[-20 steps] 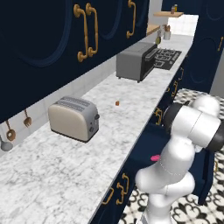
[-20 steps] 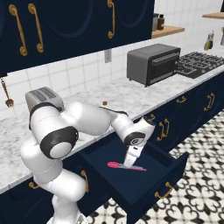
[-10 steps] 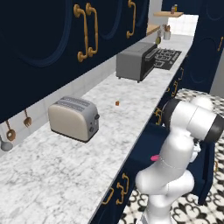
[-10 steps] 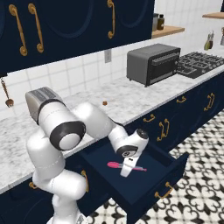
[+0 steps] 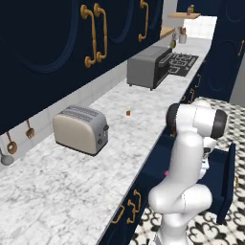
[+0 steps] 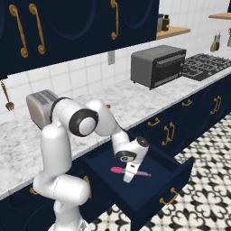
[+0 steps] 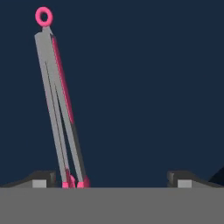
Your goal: Pick the tongs from the drawer and place it on the counter.
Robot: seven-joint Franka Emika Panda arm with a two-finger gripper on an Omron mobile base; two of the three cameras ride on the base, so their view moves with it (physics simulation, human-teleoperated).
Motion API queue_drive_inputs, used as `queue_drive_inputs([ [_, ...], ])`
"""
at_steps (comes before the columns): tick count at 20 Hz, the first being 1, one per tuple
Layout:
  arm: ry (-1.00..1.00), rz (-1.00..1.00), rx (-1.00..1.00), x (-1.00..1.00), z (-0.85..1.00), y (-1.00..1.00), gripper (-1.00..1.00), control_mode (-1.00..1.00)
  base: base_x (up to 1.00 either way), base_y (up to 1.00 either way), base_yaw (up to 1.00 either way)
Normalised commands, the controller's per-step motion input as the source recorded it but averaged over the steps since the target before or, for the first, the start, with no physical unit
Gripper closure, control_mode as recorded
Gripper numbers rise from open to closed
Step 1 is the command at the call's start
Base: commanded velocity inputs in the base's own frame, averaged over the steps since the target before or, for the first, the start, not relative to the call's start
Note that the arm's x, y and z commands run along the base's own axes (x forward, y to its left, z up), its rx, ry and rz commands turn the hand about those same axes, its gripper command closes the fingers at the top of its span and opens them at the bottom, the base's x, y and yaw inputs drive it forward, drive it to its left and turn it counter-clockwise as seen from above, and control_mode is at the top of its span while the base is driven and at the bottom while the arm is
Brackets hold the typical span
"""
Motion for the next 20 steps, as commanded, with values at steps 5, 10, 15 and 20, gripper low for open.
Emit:
queue_drive_inputs([
  [5, -0.02, 0.03, 0.00, 0.32, -0.40, -0.17, -1.00, -1.00, 0.00, 0.00, 0.00],
  [10, -0.03, 0.04, 0.00, 0.32, -0.40, -0.22, -1.00, -1.00, 0.00, 0.00, 0.00],
  [15, 0.00, 0.04, 0.00, 0.37, -0.82, 0.00, 1.00, -1.00, 0.00, 0.00, 0.00],
  [20, 0.00, 0.04, 0.00, 0.03, -0.83, 0.00, 1.00, -1.00, 0.00, 0.00, 0.00],
])
